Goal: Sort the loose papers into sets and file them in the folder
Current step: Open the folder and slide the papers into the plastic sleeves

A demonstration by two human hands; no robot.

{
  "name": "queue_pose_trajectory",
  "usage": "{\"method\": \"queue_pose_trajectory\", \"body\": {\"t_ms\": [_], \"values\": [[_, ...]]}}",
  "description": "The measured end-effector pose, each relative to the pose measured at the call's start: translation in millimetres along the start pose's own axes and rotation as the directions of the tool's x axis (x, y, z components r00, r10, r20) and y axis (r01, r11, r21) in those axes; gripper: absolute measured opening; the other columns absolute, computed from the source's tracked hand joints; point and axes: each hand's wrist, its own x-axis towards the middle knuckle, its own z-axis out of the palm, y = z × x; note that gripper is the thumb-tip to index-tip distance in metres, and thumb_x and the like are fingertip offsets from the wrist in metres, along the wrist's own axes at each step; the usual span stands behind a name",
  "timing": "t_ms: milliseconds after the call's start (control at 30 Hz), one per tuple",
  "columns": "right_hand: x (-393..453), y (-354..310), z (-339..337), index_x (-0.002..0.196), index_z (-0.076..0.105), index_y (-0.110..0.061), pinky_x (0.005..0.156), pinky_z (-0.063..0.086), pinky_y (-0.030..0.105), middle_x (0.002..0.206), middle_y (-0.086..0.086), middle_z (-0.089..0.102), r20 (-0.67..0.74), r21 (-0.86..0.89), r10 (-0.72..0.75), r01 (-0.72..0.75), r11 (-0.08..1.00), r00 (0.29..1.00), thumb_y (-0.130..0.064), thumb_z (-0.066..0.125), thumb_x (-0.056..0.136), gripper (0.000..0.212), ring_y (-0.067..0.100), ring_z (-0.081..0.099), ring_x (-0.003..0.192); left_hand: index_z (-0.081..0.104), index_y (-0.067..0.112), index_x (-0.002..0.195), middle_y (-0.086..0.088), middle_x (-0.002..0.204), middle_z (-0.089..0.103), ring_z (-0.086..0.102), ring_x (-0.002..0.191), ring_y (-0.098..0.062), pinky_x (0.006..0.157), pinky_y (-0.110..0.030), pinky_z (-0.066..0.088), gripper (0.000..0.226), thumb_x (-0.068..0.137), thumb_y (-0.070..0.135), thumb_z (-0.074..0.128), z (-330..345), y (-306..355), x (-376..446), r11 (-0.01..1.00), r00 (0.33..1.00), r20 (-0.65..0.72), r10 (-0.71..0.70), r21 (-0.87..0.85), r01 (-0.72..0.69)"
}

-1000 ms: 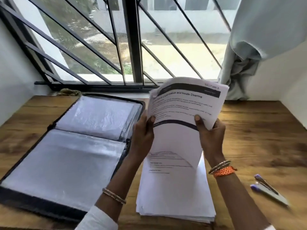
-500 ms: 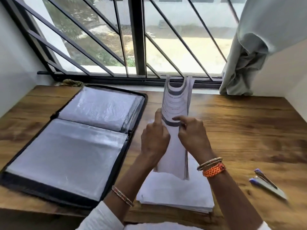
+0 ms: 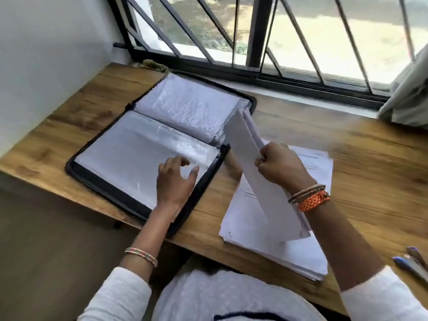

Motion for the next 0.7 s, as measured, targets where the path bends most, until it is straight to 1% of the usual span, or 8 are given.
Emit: {"method": "queue_pose_trajectory", "body": {"t_ms": [100, 233, 333, 433, 500, 567, 667, 700], "values": [[1, -15, 9, 0.090, 0.054, -0.012, 0.068, 0.035, 0.030, 0.089, 0.010, 0.044, 0.069, -0.114, -0.065, 0.073, 0.991, 0.996, -0.020, 0.053, 0.087, 0.008, 0.034, 0.053, 0.090, 0.055, 0.015, 0.109, -0.003, 0.110, 0.055, 0.042, 0.108, -0.027, 0.088, -0.036, 0.035, 0.038, 0.082, 0.037, 0.070, 0, -37, -1, 0.996, 0.986, 0.152, -0.065, 0.077, 0.053], [1, -26, 19, 0.090, 0.055, -0.009, 0.066, 0.037, 0.031, 0.089, 0.011, 0.049, 0.038, -0.184, -0.104, 0.109, 0.977, 0.994, -0.017, 0.052, 0.086, 0.010, 0.031, 0.050, 0.080, 0.062, 0.024, 0.094, 0.005, 0.097, 0.060, 0.047, 0.099, -0.023, 0.077, -0.031, 0.031, 0.023, 0.080, 0.040, 0.071, 1, -38, 0, 0.996, 0.995, 0.103, 0.006, 0.083, -0.015], [-1, -28, 19, 0.100, 0.060, -0.007, 0.066, 0.039, 0.031, 0.090, 0.010, 0.050, 0.041, -0.190, -0.098, 0.104, 0.976, 0.994, -0.018, 0.052, 0.086, 0.019, 0.033, 0.056, 0.087, 0.065, 0.022, 0.086, 0.006, 0.091, 0.065, 0.051, 0.094, -0.023, 0.077, -0.034, 0.036, 0.011, 0.085, 0.033, 0.065, 1, -32, 3, 0.992, 0.997, 0.073, 0.035, 0.120, -0.043], [-1, -26, 16, 0.102, 0.062, -0.008, 0.065, 0.038, 0.030, 0.089, 0.009, 0.052, 0.036, -0.180, -0.094, 0.099, 0.979, 0.995, -0.019, 0.052, 0.086, 0.023, 0.030, 0.052, 0.081, 0.064, 0.020, 0.082, 0.006, 0.087, 0.067, 0.057, 0.083, -0.020, 0.074, -0.035, 0.046, 0.009, 0.087, 0.026, 0.060, -3, -27, 6, 0.998, 0.995, 0.092, 0.037, 0.056, -0.042], [-1, -23, 13, 0.104, 0.063, -0.009, 0.066, 0.037, 0.030, 0.088, 0.009, 0.050, 0.039, -0.165, -0.084, 0.089, 0.982, 0.996, -0.020, 0.053, 0.086, 0.023, 0.027, 0.047, 0.079, 0.059, 0.018, 0.082, 0.006, 0.082, 0.064, 0.054, 0.071, -0.017, 0.067, -0.032, 0.045, 0.009, 0.090, 0.022, 0.056, -9, -24, 12, 1.000, 0.991, 0.132, 0.024, -0.019, -0.021], [-4, -20, 8, 0.104, 0.063, -0.010, 0.067, 0.036, 0.030, 0.086, 0.006, 0.044, 0.037, -0.160, -0.077, 0.081, 0.984, 0.996, -0.021, 0.053, 0.088, 0.022, 0.026, 0.044, 0.079, 0.049, 0.013, 0.086, 0.002, 0.077, 0.055, 0.051, 0.069, -0.022, 0.065, -0.036, 0.041, 0.009, 0.094, 0.018, 0.047, -15, -19, 23, 0.999, 0.978, 0.205, 0.046, -0.031, -0.041], [-11, -19, -2, 0.102, 0.063, -0.011, 0.066, 0.034, 0.030, 0.083, 0.005, 0.042, 0.010, -0.205, -0.102, 0.101, 0.974, 0.995, -0.022, 0.052, 0.090, 0.020, 0.026, 0.042, 0.078, 0.034, 0.010, 0.095, -0.005, 0.076, 0.046, 0.047, 0.070, -0.031, 0.061, -0.038, 0.034, 0.002, 0.097, 0.011, 0.033, -22, -12, 40, 0.971, 0.938, 0.331, 0.104, 0.169, -0.167], [-14, -18, -4, 0.101, 0.063, -0.011, 0.065, 0.034, 0.030, 0.083, 0.004, 0.042, 0.003, -0.231, -0.124, 0.121, 0.965, 0.992, -0.022, 0.052, 0.090, 0.019, 0.027, 0.044, 0.078, 0.033, 0.009, 0.101, -0.006, 0.074, 0.046, 0.047, 0.067, -0.032, 0.060, -0.037, 0.033, 0.007, 0.095, 0.006, 0.032, -23, -10, 45, 0.942, 0.931, 0.343, 0.121, 0.256, -0.217]]}}
